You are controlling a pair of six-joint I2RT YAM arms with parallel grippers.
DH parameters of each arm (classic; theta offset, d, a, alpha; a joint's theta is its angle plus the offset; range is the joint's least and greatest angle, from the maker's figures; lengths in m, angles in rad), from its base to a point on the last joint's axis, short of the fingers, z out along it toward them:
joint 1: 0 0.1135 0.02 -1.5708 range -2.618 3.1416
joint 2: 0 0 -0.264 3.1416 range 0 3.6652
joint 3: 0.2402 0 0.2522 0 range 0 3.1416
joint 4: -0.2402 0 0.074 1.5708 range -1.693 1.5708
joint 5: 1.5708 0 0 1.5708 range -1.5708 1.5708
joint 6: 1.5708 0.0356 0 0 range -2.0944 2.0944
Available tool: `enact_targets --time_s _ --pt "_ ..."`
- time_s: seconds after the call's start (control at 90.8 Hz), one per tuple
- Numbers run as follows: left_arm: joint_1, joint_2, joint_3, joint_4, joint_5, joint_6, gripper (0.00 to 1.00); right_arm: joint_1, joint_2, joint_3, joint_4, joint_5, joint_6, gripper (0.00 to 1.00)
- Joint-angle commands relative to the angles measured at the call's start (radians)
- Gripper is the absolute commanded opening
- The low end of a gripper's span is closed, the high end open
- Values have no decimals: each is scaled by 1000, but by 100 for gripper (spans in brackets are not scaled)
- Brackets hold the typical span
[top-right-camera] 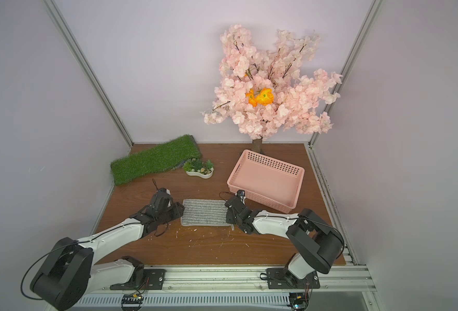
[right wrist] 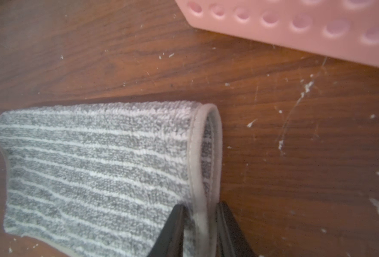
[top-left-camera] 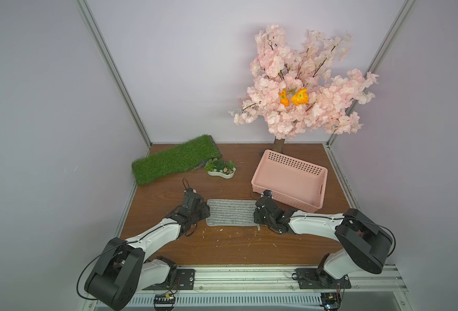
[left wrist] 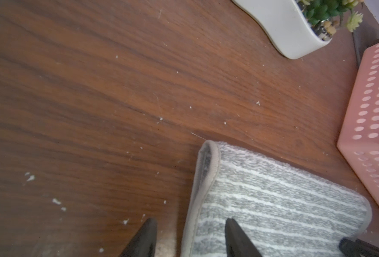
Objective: Fold the square dishcloth
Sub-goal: Fold the cleaning item at the center of the board.
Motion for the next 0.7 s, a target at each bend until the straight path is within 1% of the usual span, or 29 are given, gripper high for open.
enact_targets --time_s 0.0,0.198,0.308,0.429,0.473,0.616,0.693 --pt "-13 14 19 -27 -40 5 51 -1 21 -5 -81 1 15 27" --pt "-13 27 19 -19 -40 2 48 0 42 -9 -71 -8 25 21" --pt "-14 32 15 -10 -31 -3 46 -1 58 -7 -51 -24 25 14" --pt "-18 47 6 5 -19 -8 44 1 62 -1 -46 -18 24 3" --pt "-21 56 1 18 -7 -11 44 0 61 0 -52 -11 25 1" --pt "-54 92 -6 57 2 -27 42 1 34 9 -74 27 19 0" --pt "-68 117 -4 76 5 -37 36 0 7 13 -90 51 14 0"
